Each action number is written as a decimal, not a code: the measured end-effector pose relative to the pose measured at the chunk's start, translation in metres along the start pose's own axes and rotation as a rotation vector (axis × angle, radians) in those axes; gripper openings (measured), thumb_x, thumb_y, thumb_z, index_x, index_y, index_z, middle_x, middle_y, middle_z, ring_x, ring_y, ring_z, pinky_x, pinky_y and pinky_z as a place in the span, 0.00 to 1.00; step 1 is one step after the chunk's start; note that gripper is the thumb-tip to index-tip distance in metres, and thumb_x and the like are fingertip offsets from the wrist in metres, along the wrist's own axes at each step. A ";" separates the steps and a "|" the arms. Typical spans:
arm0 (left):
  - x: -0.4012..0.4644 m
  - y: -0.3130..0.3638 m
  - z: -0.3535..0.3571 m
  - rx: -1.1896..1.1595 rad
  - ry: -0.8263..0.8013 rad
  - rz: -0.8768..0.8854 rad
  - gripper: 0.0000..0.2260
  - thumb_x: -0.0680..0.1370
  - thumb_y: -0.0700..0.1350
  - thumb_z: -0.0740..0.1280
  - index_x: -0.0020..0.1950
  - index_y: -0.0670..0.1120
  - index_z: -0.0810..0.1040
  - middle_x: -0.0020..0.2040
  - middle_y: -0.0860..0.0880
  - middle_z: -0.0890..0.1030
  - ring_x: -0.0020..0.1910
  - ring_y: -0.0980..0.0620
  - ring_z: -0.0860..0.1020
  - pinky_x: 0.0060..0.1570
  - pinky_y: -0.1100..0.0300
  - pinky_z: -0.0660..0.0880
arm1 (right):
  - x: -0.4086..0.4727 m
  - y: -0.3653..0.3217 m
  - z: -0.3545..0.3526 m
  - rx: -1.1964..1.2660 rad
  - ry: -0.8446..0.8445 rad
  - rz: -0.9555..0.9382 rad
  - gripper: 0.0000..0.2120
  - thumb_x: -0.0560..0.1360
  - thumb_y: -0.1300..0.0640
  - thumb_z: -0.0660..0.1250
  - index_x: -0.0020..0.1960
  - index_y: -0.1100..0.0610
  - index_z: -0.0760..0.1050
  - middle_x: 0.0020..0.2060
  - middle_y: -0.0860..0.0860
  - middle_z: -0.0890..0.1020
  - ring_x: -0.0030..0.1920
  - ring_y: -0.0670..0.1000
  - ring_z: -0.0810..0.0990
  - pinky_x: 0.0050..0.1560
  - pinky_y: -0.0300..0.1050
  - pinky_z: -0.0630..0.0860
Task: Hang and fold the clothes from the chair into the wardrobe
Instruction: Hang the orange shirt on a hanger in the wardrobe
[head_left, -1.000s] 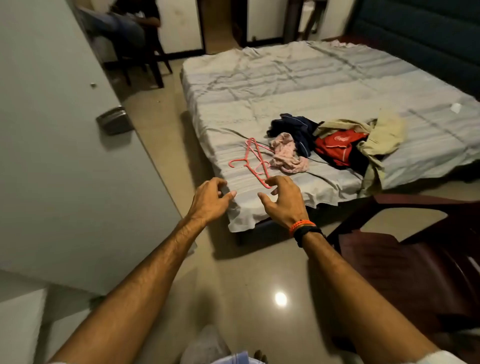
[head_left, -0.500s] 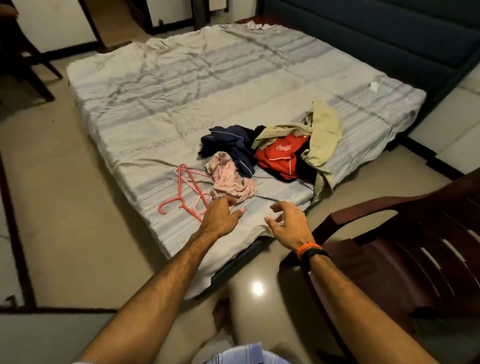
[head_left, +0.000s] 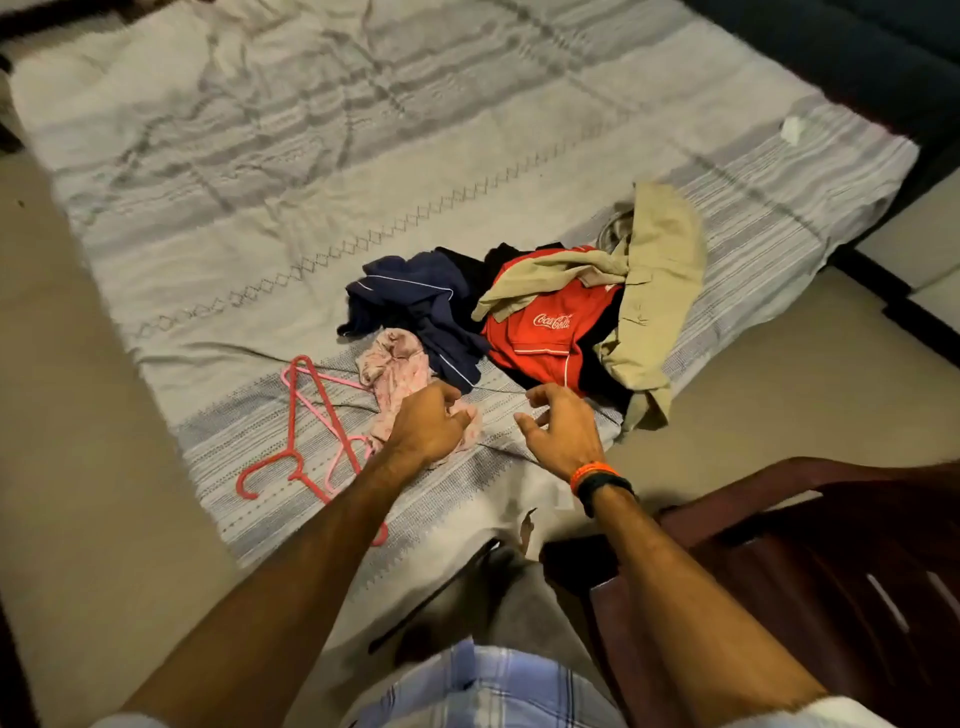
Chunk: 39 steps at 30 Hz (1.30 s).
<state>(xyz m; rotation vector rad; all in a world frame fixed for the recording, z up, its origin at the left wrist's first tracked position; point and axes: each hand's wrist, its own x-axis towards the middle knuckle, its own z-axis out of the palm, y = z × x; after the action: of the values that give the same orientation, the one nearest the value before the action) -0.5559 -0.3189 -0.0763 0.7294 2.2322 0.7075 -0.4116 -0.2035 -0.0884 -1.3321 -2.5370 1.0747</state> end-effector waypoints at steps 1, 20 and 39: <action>0.010 0.004 0.003 0.001 -0.008 -0.022 0.17 0.79 0.47 0.69 0.65 0.42 0.75 0.63 0.46 0.79 0.61 0.48 0.76 0.62 0.57 0.71 | 0.014 0.005 -0.001 0.001 -0.013 0.005 0.15 0.75 0.53 0.70 0.59 0.55 0.76 0.54 0.51 0.80 0.46 0.51 0.81 0.54 0.52 0.78; 0.194 0.065 0.091 0.006 -0.186 -0.183 0.17 0.78 0.49 0.69 0.64 0.41 0.75 0.60 0.47 0.80 0.59 0.49 0.78 0.53 0.65 0.68 | 0.227 0.099 -0.001 -0.641 -0.201 -0.056 0.22 0.75 0.59 0.66 0.69 0.57 0.70 0.71 0.59 0.63 0.64 0.63 0.68 0.60 0.59 0.73; 0.194 0.122 0.035 -0.802 -0.019 -0.525 0.07 0.68 0.30 0.70 0.37 0.39 0.74 0.33 0.44 0.75 0.36 0.45 0.77 0.36 0.55 0.75 | 0.168 0.032 -0.043 0.565 -0.062 -0.240 0.07 0.70 0.54 0.65 0.34 0.54 0.74 0.29 0.43 0.75 0.33 0.44 0.72 0.37 0.42 0.68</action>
<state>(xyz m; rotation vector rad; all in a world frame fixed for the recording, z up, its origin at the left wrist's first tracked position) -0.6135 -0.0959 -0.1003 -0.2332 1.7603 1.1773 -0.4775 -0.0426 -0.1158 -0.8345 -2.1082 1.6233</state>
